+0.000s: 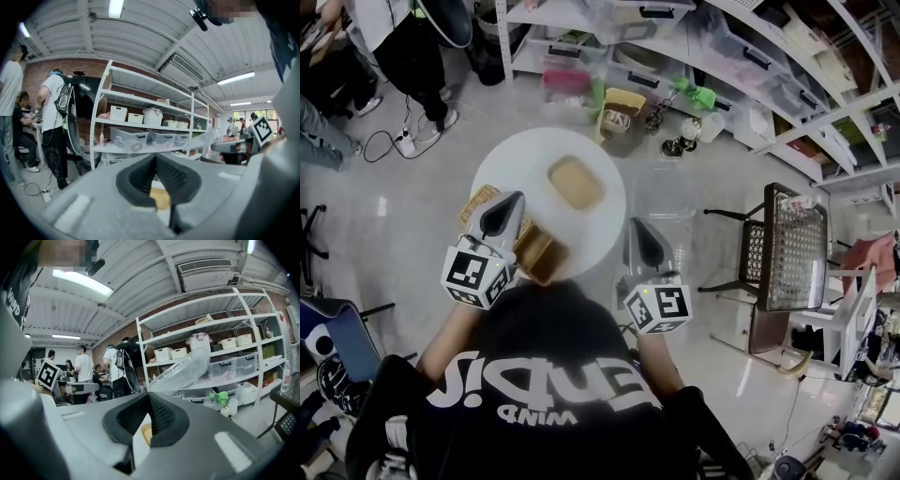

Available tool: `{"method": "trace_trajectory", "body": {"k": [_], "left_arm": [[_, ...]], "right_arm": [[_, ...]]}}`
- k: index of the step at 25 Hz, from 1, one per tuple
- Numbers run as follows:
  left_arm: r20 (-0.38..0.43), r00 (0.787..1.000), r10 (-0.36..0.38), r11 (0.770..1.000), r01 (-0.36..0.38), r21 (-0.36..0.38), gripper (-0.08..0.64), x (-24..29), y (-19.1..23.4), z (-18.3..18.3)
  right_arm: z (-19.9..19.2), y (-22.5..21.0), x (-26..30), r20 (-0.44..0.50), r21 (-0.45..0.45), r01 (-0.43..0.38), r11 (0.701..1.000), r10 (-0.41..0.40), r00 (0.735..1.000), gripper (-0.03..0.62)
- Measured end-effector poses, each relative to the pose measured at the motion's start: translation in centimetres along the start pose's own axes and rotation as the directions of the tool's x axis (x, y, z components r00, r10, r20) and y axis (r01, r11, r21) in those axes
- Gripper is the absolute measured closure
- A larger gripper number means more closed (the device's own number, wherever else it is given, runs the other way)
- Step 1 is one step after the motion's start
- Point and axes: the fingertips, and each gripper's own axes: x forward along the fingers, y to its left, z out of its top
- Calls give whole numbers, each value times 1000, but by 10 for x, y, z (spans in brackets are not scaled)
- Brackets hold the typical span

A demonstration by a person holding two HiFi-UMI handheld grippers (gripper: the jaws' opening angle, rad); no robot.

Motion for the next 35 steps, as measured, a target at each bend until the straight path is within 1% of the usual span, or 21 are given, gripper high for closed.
{"method": "trace_trajectory", "body": {"k": [5, 10, 24, 29, 35], "left_arm": [[6, 1000, 0, 1000, 0, 15, 558, -2, -4, -9], [7, 1000, 1, 1000, -1, 10, 558, -4, -4, -10], [-18, 1000, 5, 1000, -5, -2, 558, -4, -7, -11], [-25, 999, 21, 1000, -21, -3, 558, -4, -12, -9], [-27, 999, 38, 999, -38, -5, 558, -5, -19, -18]], "right_arm": [[-8, -2, -4, 8, -12, 16, 1000, -15, 1000, 591], [-13, -4, -8, 10, -16, 35, 999, -35, 999, 591], [-16, 0, -7, -7, -17, 21, 1000, -21, 1000, 591], [-14, -4, -11, -14, -14, 10, 1000, -10, 1000, 591], [-21, -8, -14, -17, -11, 4, 1000, -4, 1000, 591]]}}
